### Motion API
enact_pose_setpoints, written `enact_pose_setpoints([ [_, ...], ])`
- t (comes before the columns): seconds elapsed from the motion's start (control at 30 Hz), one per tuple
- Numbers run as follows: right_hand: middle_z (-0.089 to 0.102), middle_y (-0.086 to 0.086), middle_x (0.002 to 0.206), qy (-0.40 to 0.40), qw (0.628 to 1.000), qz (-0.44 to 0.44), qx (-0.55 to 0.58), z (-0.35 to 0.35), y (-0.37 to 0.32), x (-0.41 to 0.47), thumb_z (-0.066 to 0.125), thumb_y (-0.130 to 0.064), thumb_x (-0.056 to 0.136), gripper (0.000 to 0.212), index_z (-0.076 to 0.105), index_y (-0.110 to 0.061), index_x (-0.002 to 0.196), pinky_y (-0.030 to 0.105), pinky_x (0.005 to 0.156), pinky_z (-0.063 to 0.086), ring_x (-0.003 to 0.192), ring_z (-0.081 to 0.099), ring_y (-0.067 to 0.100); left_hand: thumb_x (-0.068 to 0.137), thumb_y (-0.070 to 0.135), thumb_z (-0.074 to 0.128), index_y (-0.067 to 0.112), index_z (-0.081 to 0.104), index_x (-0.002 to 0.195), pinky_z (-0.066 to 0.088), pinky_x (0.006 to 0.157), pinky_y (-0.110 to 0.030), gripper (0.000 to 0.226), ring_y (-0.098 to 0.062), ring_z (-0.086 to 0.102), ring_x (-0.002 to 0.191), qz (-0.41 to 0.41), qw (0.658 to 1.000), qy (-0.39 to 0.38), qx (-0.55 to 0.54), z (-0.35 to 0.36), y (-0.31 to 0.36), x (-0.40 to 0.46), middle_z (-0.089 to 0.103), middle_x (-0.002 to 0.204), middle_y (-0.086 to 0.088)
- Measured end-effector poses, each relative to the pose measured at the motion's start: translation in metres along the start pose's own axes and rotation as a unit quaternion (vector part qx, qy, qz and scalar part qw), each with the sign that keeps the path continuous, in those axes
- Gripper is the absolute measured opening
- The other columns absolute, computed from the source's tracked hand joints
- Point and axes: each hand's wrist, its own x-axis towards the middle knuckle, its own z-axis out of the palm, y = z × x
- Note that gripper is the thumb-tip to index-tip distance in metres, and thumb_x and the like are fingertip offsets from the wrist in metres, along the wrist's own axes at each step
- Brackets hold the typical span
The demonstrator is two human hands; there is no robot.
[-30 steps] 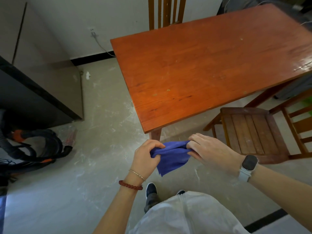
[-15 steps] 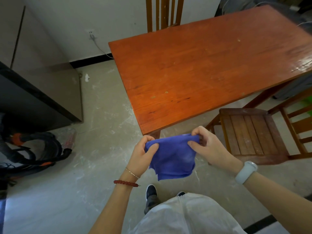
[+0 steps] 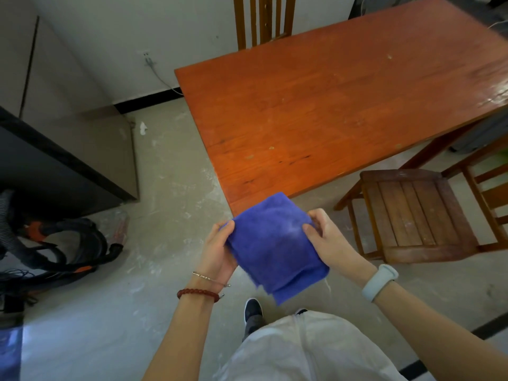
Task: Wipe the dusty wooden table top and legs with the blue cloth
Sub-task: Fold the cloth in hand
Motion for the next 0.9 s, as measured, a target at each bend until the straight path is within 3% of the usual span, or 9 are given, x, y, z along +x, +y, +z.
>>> enact_pose_setpoints([
  [0.07,0.050,-0.010,0.081,0.001,0.995,-0.043,-0.085,-0.004,-0.004,0.002,0.042,-0.015,0.095,0.004,0.042,-0.019,0.095,0.008,0.065,0.037,0.075,0.050,0.002,0.092,0.033,0.037,0.012,0.063,0.086,0.053,0.058,-0.022,0.033,-0.014,0.066,0.074,-0.057,0.997,-0.052,0.005,-0.004,0.006,-0.003,0.069,0.083,-0.007],
  [0.17,0.051,-0.018,0.084,-0.081,0.979,-0.085,-0.168,-0.012,-0.013,0.003,0.042,-0.017,0.095,0.012,0.042,-0.029,0.093,0.010,0.073,0.036,0.082,0.051,-0.001,0.076,0.062,0.042,0.015,0.058,0.108,0.047,0.057,-0.026,0.059,-0.019,0.063,0.060,-0.120,0.982,-0.099,0.109,-0.015,0.017,0.002,0.068,0.067,-0.008],
  [0.27,0.054,-0.019,0.087,-0.168,0.959,-0.108,-0.200,-0.014,-0.024,0.002,0.044,-0.015,0.094,0.015,0.046,-0.030,0.093,0.007,0.076,0.037,0.084,0.052,-0.007,0.057,0.077,0.057,0.028,0.058,0.106,0.050,0.061,-0.026,0.069,-0.014,0.065,0.066,-0.156,0.919,-0.202,0.300,-0.014,0.027,0.006,0.071,0.074,-0.002],
  [0.43,0.056,-0.016,0.097,-0.174,0.964,-0.086,-0.181,-0.012,-0.020,0.001,0.052,-0.027,0.091,0.013,0.046,-0.032,0.100,0.011,0.079,0.039,0.092,0.054,-0.002,0.086,0.026,0.060,0.019,0.058,0.081,0.043,0.064,-0.017,0.009,0.001,0.052,0.064,0.044,0.886,-0.163,0.431,0.004,0.025,0.012,0.056,0.076,0.001],
  [0.57,0.054,-0.014,0.081,-0.193,0.956,-0.054,-0.213,-0.017,-0.001,0.002,0.061,-0.029,0.086,0.014,0.047,-0.031,0.085,0.013,0.065,0.038,0.074,0.053,0.000,0.091,0.010,0.050,0.015,0.053,0.079,0.039,0.065,-0.007,0.013,0.005,0.048,0.063,0.175,0.856,-0.107,0.474,0.010,0.023,0.017,0.053,0.073,0.003],
  [0.67,0.051,-0.006,0.066,-0.126,0.989,0.004,-0.074,-0.024,0.009,0.003,0.061,-0.015,0.086,0.019,0.049,-0.018,0.071,0.015,0.059,0.038,0.057,0.048,-0.002,0.092,0.010,0.047,0.010,0.050,0.084,0.038,0.065,-0.005,0.009,-0.002,0.047,0.068,0.198,0.846,-0.067,0.491,0.011,0.027,0.022,0.051,0.074,0.004],
  [0.73,0.054,-0.003,0.069,-0.053,0.998,0.029,0.011,-0.025,0.012,0.005,0.059,-0.013,0.088,0.013,0.052,-0.014,0.077,0.015,0.060,0.040,0.062,0.052,0.001,0.094,0.012,0.044,0.014,0.047,0.079,0.037,0.062,-0.005,0.016,-0.006,0.045,0.069,0.192,0.854,-0.022,0.482,0.012,0.024,0.025,0.049,0.073,0.005],
  [0.8,0.058,-0.005,0.078,0.022,0.999,0.042,-0.009,-0.020,0.013,0.009,0.055,-0.019,0.090,0.006,0.051,-0.017,0.087,0.021,0.067,0.042,0.075,0.057,0.011,0.096,0.017,0.039,0.018,0.041,0.073,0.035,0.059,-0.012,0.023,-0.017,0.048,0.076,0.156,0.866,0.025,0.474,0.016,0.016,0.027,0.051,0.076,0.001],
  [0.9,0.057,-0.006,0.086,0.112,0.986,0.031,-0.118,-0.007,0.003,0.013,0.047,-0.026,0.093,0.012,0.045,-0.020,0.103,0.032,0.075,0.045,0.084,0.057,0.018,0.098,0.022,0.034,0.008,0.045,0.087,0.034,0.077,-0.027,0.021,-0.031,0.052,0.101,0.085,0.878,0.083,0.464,0.023,-0.006,0.034,0.057,0.105,-0.021],
])
